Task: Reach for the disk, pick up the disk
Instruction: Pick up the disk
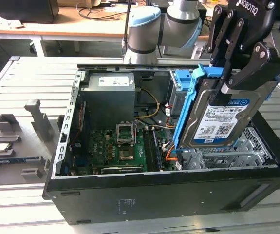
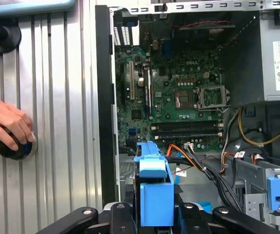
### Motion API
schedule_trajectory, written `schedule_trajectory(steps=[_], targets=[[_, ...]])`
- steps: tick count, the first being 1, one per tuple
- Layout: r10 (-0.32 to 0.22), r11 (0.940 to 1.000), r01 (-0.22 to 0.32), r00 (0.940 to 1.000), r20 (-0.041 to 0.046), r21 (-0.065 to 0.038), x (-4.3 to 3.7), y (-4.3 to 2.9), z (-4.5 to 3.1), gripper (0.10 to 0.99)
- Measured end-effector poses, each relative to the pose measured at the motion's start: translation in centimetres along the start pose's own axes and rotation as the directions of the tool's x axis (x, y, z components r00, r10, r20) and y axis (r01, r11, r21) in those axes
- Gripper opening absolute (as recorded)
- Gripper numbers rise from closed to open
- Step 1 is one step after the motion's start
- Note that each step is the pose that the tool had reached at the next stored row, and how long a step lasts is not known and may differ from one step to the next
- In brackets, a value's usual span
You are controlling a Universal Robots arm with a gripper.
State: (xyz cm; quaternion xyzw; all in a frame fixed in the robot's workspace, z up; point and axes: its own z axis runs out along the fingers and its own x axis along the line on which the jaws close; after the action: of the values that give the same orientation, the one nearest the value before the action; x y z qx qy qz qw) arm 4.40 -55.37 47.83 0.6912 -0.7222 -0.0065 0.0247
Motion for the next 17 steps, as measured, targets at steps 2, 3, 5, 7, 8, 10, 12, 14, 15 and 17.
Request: schedule_trajectory(steps=[2, 3, 5, 7, 8, 10, 12, 14, 15, 17], targets=[[0.0, 1.0, 0.0, 1.0, 0.0001, 0.0, -0.01, -0.23, 0.0, 0.369], [0.0, 1.0, 0.0, 1.0, 0.0, 0.0, -0.02, -0.34, -0.01, 0.369], [0.0, 1.0, 0.0, 1.0, 0.0, 0.0, -0.03, -0.63, -0.02, 0.369], [0.0, 1.0, 0.0, 1.0, 0.0, 0.0, -0.04, -0.9, -0.02, 0.369], [0.0, 1.0, 0.0, 1.0, 0.0, 0.0, -0.04, -0.98, -0.03, 0.369], [0.0, 1.0, 0.0, 1.0, 0.0, 0.0, -0.06, -1.3, -0.04, 0.369], [0.0, 1.0, 0.0, 1.0, -0.0001, 0.0, -0.08, -1.74, -0.06, 0.369], [0.0, 1.0, 0.0, 1.0, 0.0, 0.0, -0.08, -1.96, -0.06, 0.369], [0.0, 1.0, 0.0, 1.0, -0.0001, 0.0, -0.09, -2.13, -0.07, 0.369], [0.0, 1.0, 0.0, 1.0, 0.0001, 0.0, -0.11, -2.44, -0.08, 0.369]])
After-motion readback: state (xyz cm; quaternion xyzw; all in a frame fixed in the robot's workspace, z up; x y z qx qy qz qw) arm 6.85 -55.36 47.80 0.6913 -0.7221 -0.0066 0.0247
